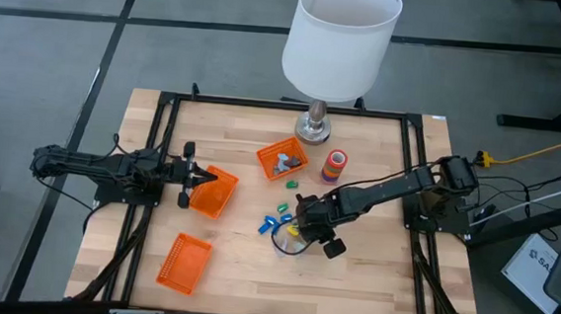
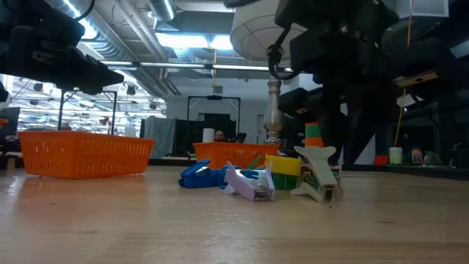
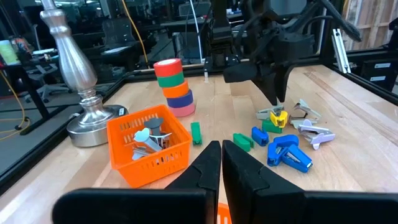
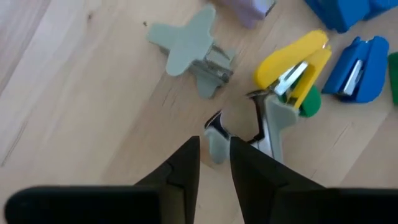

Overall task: Pick and place Stapler, Stapler remover, tape
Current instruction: Put the gray staple remover into the top orange bin

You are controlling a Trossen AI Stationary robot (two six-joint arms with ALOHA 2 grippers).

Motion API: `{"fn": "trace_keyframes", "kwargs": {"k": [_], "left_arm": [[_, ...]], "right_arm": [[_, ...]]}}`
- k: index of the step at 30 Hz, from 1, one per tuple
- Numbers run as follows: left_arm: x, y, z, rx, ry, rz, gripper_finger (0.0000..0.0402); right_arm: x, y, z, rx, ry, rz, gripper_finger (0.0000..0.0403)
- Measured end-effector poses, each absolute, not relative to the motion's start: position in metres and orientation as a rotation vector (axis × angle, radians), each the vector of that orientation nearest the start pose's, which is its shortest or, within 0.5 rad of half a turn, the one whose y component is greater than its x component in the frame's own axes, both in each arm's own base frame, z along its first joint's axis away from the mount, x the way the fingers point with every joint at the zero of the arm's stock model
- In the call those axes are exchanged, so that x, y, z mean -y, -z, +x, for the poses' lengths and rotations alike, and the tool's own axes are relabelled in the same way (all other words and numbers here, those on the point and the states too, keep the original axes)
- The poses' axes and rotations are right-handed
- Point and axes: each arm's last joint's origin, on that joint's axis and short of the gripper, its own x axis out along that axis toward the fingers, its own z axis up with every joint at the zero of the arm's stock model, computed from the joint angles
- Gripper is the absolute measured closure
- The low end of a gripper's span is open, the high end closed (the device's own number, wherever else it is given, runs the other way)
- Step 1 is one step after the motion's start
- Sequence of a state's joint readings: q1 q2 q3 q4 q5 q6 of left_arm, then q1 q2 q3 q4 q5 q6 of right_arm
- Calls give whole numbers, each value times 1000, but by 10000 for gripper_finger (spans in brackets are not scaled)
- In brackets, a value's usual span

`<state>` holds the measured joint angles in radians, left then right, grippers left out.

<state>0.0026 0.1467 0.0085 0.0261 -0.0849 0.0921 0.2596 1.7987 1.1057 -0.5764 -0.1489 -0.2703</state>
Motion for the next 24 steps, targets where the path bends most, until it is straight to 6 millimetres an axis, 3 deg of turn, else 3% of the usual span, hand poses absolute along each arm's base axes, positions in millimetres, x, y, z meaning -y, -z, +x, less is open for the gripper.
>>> {"fn": "trace_keyframes", "kwargs": {"k": [7, 16, 24], "left_arm": [[-3, -157, 106, -116, -82, 97, 389], [-3, -157, 106, -116, -82, 97, 391], [-3, -157, 106, -116, -82, 97, 391]], "right_arm": [[-89, -158, 323, -1221, -496, -319, 331], [-89, -159, 324, -1213, -464, -338, 393], [-87, -160, 328, -1189, -367, -323, 397]]}}
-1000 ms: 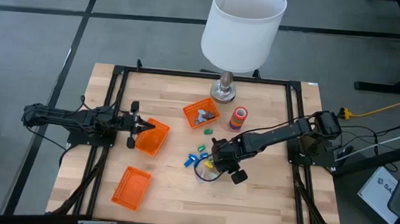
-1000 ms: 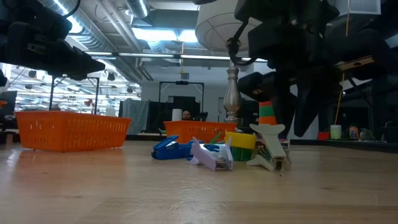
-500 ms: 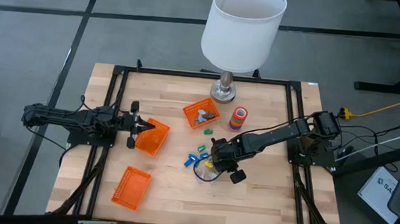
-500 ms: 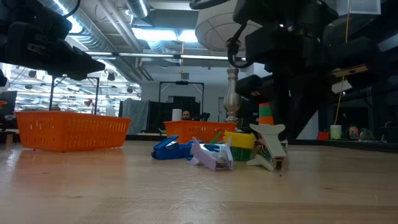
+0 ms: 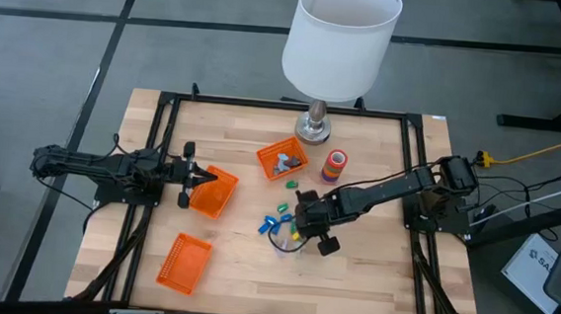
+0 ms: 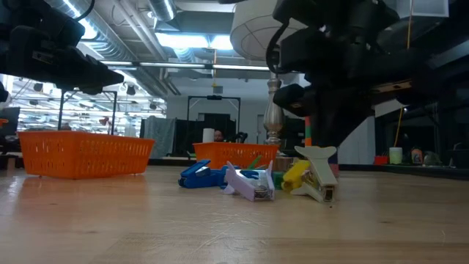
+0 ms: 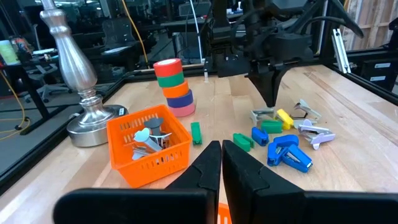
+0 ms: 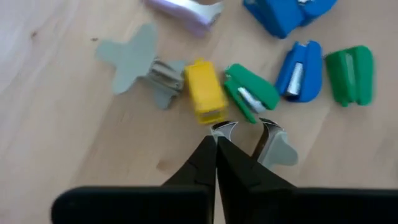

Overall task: Pick and place Stapler, Stapler remover, tape
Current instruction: Put the gray staple remover into the top orange bin

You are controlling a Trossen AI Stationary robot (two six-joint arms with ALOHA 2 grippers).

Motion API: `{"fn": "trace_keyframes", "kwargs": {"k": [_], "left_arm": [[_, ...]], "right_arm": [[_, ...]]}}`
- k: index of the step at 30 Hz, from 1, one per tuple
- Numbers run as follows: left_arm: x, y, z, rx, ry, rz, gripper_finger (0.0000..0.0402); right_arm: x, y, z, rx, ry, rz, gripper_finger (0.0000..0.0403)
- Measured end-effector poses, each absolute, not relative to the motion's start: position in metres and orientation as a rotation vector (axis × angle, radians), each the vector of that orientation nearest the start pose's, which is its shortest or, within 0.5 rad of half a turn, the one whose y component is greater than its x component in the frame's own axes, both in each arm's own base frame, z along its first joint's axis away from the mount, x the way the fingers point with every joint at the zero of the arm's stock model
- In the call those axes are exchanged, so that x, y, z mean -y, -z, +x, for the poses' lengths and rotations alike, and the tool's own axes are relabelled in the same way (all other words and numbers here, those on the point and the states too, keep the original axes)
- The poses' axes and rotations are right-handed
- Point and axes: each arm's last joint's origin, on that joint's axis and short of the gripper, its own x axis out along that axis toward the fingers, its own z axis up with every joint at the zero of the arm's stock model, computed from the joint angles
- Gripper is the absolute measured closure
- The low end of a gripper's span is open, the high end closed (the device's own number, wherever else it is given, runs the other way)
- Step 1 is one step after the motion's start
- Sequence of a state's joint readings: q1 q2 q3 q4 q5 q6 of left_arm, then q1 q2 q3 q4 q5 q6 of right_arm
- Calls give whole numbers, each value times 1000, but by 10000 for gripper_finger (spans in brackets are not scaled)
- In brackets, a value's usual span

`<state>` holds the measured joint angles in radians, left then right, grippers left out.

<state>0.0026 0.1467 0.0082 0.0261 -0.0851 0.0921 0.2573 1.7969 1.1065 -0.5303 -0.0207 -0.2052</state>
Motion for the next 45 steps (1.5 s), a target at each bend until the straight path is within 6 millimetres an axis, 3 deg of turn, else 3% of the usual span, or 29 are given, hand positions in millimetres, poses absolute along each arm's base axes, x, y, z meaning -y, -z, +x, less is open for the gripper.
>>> {"fn": "trace_keyframes", "kwargs": {"k": [14, 33, 45], "left_arm": [[-3, -157, 106, -116, -82, 96, 391], [-3, -157, 106, -116, -83, 97, 391], [-3, -157, 106, -117, -82, 97, 391]], "right_arm": [[-70, -170, 339, -1180, -339, -171, 401], [-56, -211, 366, -1064, -271, 0, 402], [-43, -249, 378, -1020, -238, 16, 403]]}}
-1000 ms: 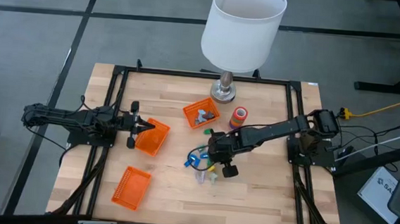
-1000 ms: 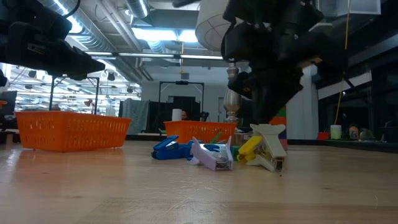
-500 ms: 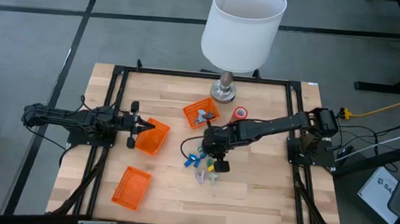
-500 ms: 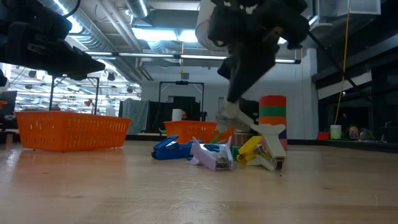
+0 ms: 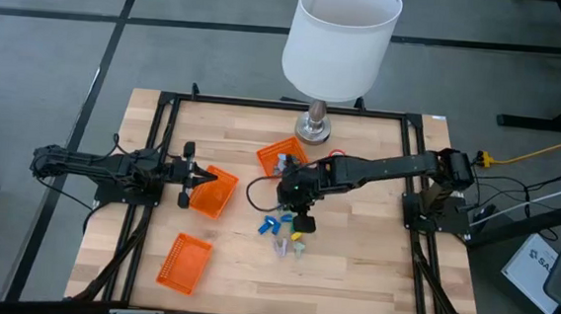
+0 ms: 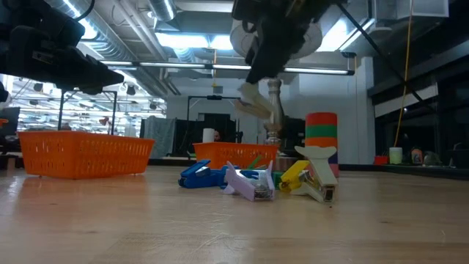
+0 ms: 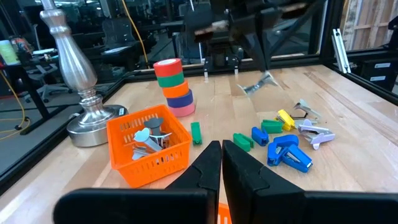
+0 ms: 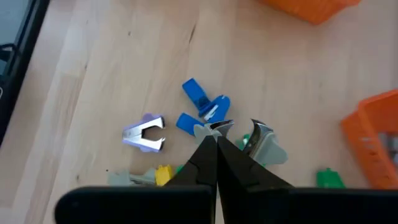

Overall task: Pick and place Stapler, Stapler remover, tape
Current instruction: Put the gray staple remover into the top orange bin

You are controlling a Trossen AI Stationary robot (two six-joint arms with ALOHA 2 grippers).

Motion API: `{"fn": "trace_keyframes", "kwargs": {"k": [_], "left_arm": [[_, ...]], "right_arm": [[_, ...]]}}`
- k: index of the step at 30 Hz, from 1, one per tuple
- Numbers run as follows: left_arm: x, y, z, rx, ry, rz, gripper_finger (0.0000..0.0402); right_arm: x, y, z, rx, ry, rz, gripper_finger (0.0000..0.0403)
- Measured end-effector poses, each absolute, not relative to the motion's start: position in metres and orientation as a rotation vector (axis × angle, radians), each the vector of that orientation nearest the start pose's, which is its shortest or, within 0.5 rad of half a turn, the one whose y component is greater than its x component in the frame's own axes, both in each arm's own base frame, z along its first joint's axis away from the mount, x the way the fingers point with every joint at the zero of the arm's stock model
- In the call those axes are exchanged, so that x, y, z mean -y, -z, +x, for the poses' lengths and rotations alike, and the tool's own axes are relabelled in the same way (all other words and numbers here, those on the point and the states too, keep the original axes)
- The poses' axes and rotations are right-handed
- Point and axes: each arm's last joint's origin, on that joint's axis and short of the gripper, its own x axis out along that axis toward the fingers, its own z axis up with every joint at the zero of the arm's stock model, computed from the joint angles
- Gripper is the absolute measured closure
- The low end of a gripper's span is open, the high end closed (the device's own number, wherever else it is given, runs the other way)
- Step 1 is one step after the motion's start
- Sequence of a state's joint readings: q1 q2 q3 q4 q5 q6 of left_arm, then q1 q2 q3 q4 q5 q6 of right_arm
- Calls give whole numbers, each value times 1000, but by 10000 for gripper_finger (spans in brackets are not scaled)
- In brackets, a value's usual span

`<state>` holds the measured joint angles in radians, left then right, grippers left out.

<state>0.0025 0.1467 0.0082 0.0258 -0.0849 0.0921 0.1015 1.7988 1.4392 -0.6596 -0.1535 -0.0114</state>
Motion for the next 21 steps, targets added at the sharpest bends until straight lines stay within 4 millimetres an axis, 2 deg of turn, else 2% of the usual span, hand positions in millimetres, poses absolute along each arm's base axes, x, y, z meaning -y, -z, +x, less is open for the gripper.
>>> {"fn": "trace_keyframes", "kwargs": {"k": [7, 21], "left_arm": [[-3, -157, 106, -117, -83, 97, 389], [-3, -157, 106, -116, -82, 97, 391]], "right_arm": [[-25, -262, 383, -992, -212, 7, 403], [24, -264, 386, -941, -123, 1, 403]]}}
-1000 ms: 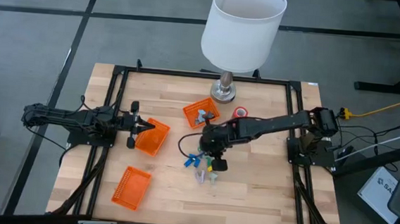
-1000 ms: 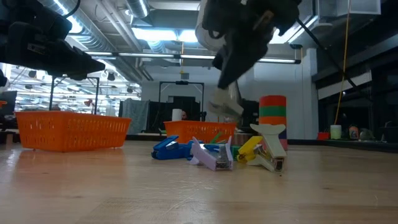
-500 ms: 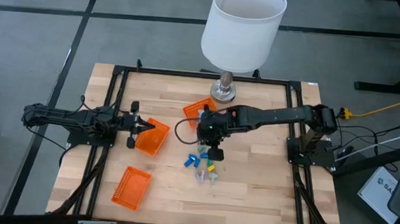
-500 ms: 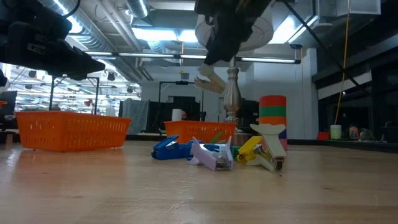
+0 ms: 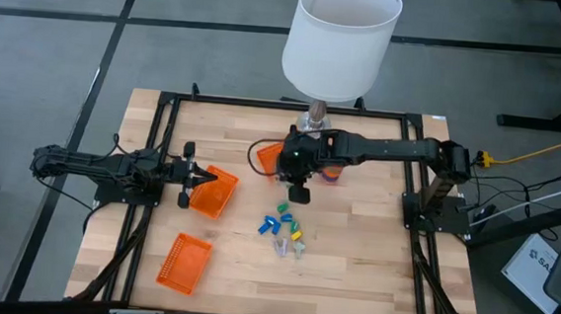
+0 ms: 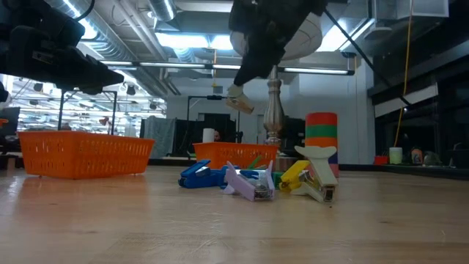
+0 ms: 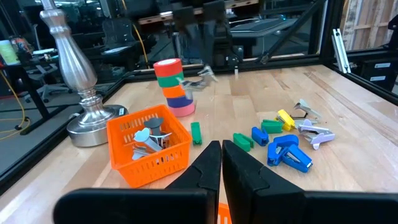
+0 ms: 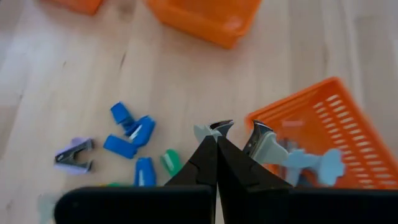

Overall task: Pick and place Stapler, Stapler remover, tape
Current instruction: Put the gray staple remover into the top orange bin

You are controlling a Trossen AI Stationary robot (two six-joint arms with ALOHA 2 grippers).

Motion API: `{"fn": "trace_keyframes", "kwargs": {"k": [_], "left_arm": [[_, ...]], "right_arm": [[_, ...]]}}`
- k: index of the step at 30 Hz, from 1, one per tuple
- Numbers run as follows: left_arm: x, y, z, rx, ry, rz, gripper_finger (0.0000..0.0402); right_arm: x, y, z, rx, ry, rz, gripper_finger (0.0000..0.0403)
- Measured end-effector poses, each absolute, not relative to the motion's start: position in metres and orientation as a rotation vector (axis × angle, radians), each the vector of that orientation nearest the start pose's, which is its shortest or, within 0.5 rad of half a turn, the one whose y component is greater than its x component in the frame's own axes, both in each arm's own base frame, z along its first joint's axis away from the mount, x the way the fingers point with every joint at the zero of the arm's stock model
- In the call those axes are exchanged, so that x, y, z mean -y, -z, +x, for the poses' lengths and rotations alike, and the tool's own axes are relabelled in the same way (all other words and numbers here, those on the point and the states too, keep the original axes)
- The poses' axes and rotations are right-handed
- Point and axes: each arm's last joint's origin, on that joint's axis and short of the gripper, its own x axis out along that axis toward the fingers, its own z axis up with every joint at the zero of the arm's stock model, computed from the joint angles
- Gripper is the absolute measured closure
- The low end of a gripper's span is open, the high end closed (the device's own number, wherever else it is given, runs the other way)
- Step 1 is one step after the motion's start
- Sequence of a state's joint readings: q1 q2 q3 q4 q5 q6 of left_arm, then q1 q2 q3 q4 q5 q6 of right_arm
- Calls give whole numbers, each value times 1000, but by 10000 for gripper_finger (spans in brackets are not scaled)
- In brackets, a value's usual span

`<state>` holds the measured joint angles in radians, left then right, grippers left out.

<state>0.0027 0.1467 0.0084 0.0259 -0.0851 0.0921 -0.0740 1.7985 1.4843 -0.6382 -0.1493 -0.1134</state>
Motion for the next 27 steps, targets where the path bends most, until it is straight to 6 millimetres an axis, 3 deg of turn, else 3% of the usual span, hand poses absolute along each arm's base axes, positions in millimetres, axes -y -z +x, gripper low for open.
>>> {"fn": "trace_keyframes", "kwargs": {"k": [10, 27], "left_arm": [[-3, -157, 106, -116, -82, 97, 391], [-3, -157, 106, -116, -83, 97, 389]], "right_arm": [[49, -246, 393, -768, -54, 1, 403], [62, -194, 380, -639, 126, -53, 403]]}}
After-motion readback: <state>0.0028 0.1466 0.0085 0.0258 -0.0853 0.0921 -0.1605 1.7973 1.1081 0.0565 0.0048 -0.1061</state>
